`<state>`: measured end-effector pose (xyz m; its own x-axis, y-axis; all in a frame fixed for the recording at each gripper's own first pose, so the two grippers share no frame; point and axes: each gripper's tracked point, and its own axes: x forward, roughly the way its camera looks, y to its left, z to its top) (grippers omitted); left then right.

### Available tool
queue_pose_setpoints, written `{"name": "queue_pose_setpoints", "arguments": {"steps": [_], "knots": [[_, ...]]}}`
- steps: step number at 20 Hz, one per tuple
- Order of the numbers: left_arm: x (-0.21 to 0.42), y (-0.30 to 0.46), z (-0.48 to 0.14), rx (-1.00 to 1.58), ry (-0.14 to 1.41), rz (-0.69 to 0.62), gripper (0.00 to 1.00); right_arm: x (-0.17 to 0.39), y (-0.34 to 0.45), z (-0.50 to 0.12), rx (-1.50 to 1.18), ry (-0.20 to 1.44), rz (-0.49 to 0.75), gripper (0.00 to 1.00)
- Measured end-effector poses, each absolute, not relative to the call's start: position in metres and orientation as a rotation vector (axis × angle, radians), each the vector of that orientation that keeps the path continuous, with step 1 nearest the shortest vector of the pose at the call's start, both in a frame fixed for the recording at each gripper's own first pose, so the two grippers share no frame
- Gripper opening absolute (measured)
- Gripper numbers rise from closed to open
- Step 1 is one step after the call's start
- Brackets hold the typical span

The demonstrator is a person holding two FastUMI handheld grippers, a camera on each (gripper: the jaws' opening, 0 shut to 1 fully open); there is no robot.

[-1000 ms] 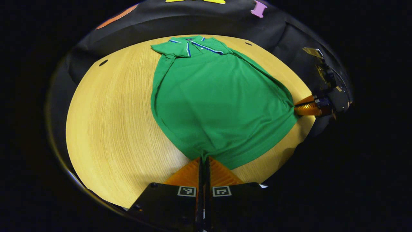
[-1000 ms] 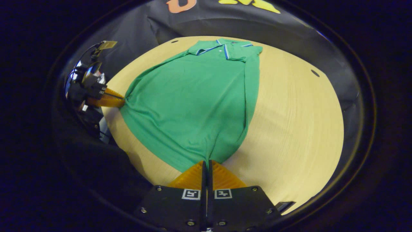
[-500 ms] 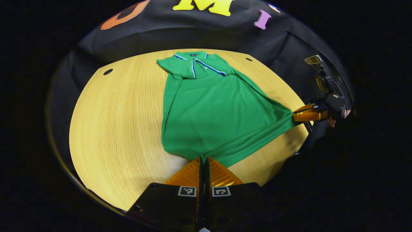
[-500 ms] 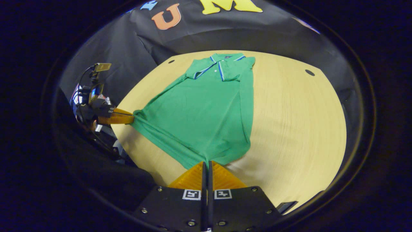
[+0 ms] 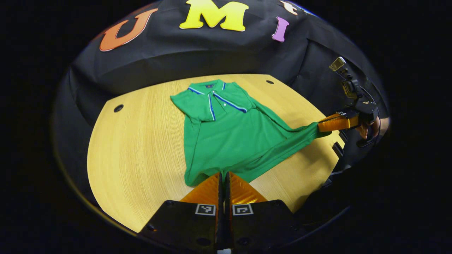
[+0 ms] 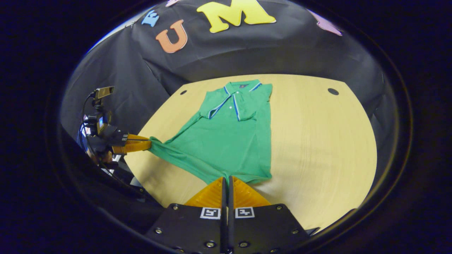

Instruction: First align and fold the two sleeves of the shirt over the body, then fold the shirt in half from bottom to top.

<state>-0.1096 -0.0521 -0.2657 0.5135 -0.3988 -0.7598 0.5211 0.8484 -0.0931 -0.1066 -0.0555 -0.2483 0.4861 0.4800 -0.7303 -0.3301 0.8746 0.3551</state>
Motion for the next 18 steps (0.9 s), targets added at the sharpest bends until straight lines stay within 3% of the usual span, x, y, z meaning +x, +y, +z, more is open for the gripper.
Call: {"name": "queue_pose_setpoints", "arguments": {"steps": [14,16,18], "knots": [[0.005,-0.057,-0.211,0.165,0.692,-0.493,0.03,0.017,-0.043,-0.182,0.169,0.754,0.465,0.01],[0.023,-0.054,-0.206,0.151,0.682,-0.474,0.07,0.037,-0.044,-0.179,0.177,0.741,0.457,0.01],[0.042,-0.057,-0.201,0.119,0.669,-0.459,0.04,0.055,-0.043,-0.176,0.184,0.73,0.447,0.01]]}}
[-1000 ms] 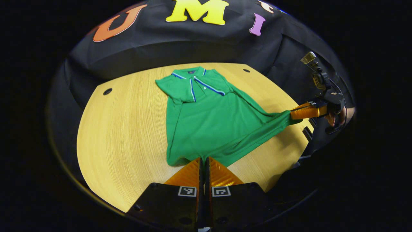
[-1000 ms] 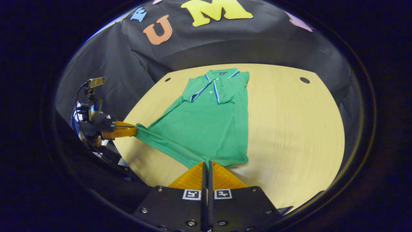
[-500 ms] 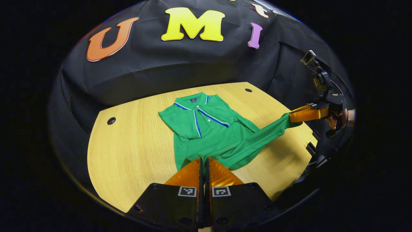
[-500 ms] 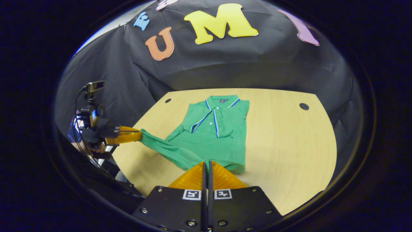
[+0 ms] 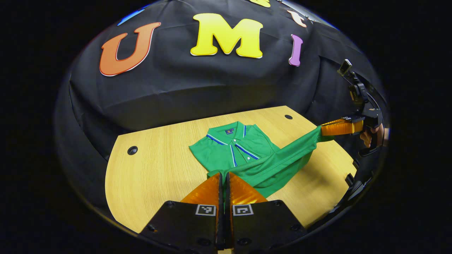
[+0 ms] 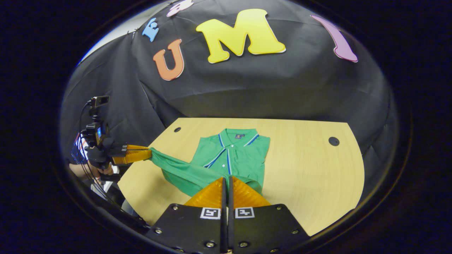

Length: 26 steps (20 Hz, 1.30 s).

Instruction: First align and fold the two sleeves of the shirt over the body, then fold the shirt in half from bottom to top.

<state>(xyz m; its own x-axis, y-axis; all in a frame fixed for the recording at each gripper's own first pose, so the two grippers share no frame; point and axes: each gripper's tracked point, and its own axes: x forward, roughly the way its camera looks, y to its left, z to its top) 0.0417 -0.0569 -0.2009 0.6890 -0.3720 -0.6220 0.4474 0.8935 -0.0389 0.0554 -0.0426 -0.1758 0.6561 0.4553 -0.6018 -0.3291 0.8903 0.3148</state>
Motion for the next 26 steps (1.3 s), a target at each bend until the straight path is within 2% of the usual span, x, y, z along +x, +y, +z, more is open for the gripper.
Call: {"name": "queue_pose_setpoints", "arguments": {"steps": [13,17,18,19,20,24,25,26], "knots": [[0.164,-0.072,-0.191,-0.013,0.587,-0.373,0.03,0.172,-0.053,-0.18,0.233,0.675,0.351,0.01],[0.193,-0.073,-0.207,-0.03,0.575,-0.348,0.03,0.215,-0.053,-0.197,0.283,0.65,0.307,0.01],[0.2,-0.074,-0.212,-0.034,0.571,-0.342,0.07,0.224,-0.05,-0.204,0.278,0.65,0.299,0.01],[0.205,-0.075,-0.217,-0.033,0.57,-0.336,0.03,0.231,-0.048,-0.211,0.27,0.65,0.294,0.01],[0.211,-0.075,-0.223,-0.031,0.57,-0.326,0.03,0.238,-0.045,-0.218,0.27,0.652,0.289,0.01],[0.232,-0.071,-0.254,-0.032,0.576,-0.271,0.03,0.259,-0.036,-0.248,0.252,0.68,0.274,0.01],[0.234,-0.07,-0.262,-0.029,0.586,-0.261,0.07,0.264,-0.035,-0.254,0.247,0.683,0.266,0.01],[0.238,-0.068,-0.269,-0.03,0.589,-0.25,0.03,0.269,-0.035,-0.261,0.226,0.682,0.26,0.01]]}}
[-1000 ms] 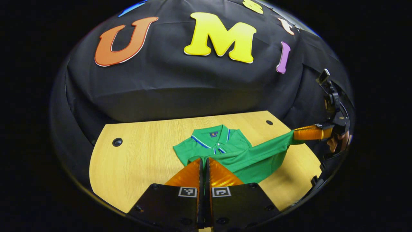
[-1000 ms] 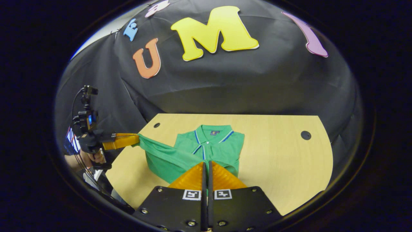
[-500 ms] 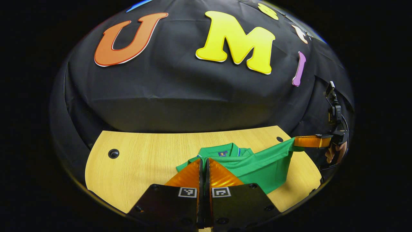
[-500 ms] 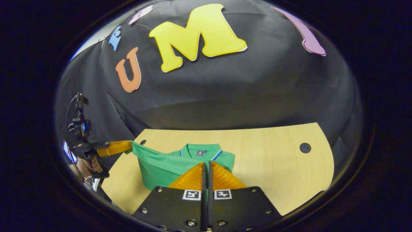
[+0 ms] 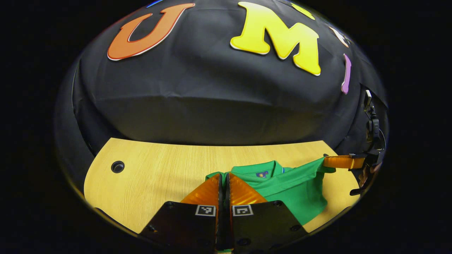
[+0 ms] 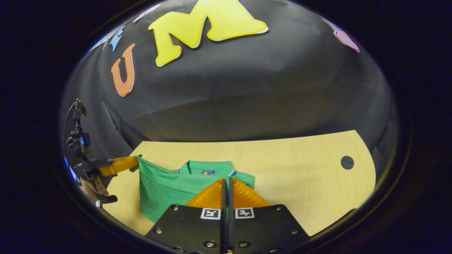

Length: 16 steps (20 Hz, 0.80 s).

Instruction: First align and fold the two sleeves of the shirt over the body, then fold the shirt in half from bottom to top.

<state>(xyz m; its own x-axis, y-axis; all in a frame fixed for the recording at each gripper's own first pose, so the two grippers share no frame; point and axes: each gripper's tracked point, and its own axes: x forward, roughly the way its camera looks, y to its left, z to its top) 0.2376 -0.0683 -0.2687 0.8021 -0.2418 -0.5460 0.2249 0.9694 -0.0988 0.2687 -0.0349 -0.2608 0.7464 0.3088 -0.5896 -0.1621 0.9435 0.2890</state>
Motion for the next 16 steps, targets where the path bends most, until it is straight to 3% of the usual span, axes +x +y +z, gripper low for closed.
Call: {"name": "queue_pose_setpoints", "arguments": {"steps": [6,8,9,11,12,13,14,16], "knots": [[0.255,-0.067,-0.307,-0.003,0.616,-0.207,0.08,0.292,-0.04,-0.296,0.079,0.691,0.179,0.02],[0.257,-0.071,-0.311,-0.004,0.628,-0.208,0.15,0.293,-0.041,-0.297,0.063,0.693,0.156,0.14],[0.253,-0.071,-0.311,0.002,0.635,-0.207,0.34,0.293,-0.042,-0.294,0.06,0.686,0.148,0.38],[0.25,-0.068,-0.297,0.001,0.619,-0.192,0.67,0.289,-0.045,-0.278,0.051,0.654,0.125,0.57],[0.249,-0.065,-0.285,0.0,0.599,-0.18,0.84,0.286,-0.047,-0.269,0.042,0.634,0.111,0.6],[0.247,-0.062,-0.272,0.003,0.574,-0.165,1.0,0.282,-0.05,-0.257,0.03,0.611,0.093,0.82],[0.244,-0.061,-0.257,0.003,0.552,-0.16,1.0,0.276,-0.053,-0.242,0.023,0.588,0.078,0.89],[0.232,-0.058,-0.221,0.001,0.499,-0.152,1.0,0.263,-0.053,-0.207,0.034,0.532,0.064,0.92]]}}
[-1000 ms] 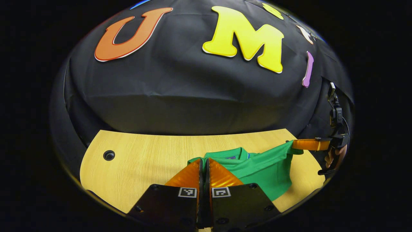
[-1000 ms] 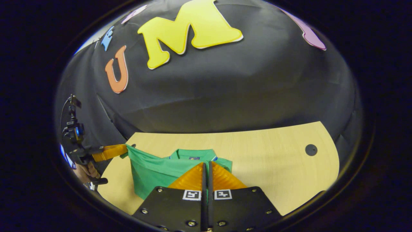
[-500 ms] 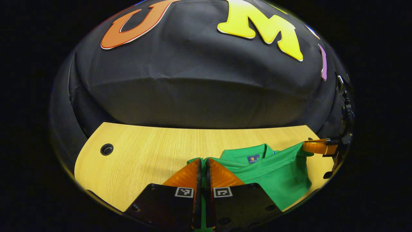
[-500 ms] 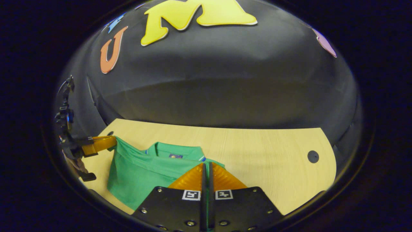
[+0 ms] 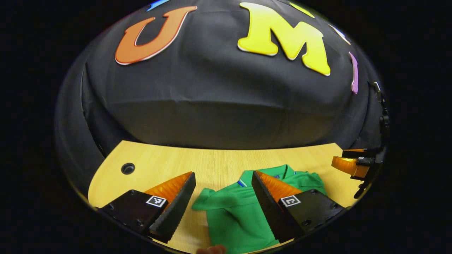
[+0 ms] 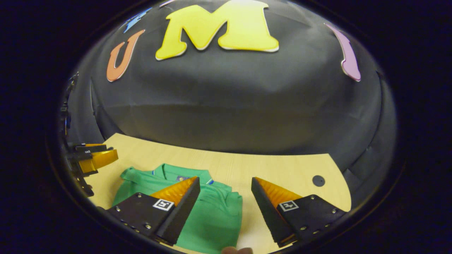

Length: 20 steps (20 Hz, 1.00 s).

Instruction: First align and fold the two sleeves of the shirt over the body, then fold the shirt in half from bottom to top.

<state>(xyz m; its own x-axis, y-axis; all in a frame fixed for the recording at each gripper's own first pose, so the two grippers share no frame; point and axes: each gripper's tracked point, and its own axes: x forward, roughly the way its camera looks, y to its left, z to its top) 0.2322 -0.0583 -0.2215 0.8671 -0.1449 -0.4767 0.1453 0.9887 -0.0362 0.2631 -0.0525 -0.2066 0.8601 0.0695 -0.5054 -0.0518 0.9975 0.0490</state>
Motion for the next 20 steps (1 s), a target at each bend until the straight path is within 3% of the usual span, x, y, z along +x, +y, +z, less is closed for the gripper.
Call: {"name": "queue_pose_setpoints", "arguments": {"steps": [6,11,13,14,15,16,17,18,20], "knots": [[0.177,-0.053,-0.088,0.023,0.283,-0.117,1.0,0.198,-0.051,-0.09,0.048,0.342,0.038,0.92],[0.104,-0.058,-0.017,-0.014,0.173,-0.08,1.0,0.121,-0.044,-0.013,0.008,0.202,0.039,0.92],[0.077,-0.061,0.003,-0.025,0.139,-0.086,1.0,0.094,-0.039,0.004,0.003,0.153,0.035,0.91],[0.065,-0.064,0.011,-0.029,0.122,-0.094,0.94,0.08,-0.037,0.011,0.002,0.136,0.035,0.92],[0.054,-0.065,0.02,-0.029,0.1,-0.097,1.0,0.067,-0.036,0.015,0.001,0.126,0.027,0.92],[0.044,-0.065,0.027,-0.026,0.077,-0.093,0.94,0.053,-0.034,0.018,0.005,0.121,0.022,0.92],[0.034,-0.064,0.033,-0.024,0.055,-0.087,1.0,0.041,-0.03,0.02,0.008,0.113,0.019,0.92],[0.028,-0.066,0.036,-0.019,0.041,-0.086,0.94,0.032,-0.028,0.022,0.008,0.098,0.013,0.92],[0.013,-0.065,0.038,-0.004,0.027,-0.075,1.0,0.017,-0.026,0.024,-0.024,0.069,0.006,0.92]]}}
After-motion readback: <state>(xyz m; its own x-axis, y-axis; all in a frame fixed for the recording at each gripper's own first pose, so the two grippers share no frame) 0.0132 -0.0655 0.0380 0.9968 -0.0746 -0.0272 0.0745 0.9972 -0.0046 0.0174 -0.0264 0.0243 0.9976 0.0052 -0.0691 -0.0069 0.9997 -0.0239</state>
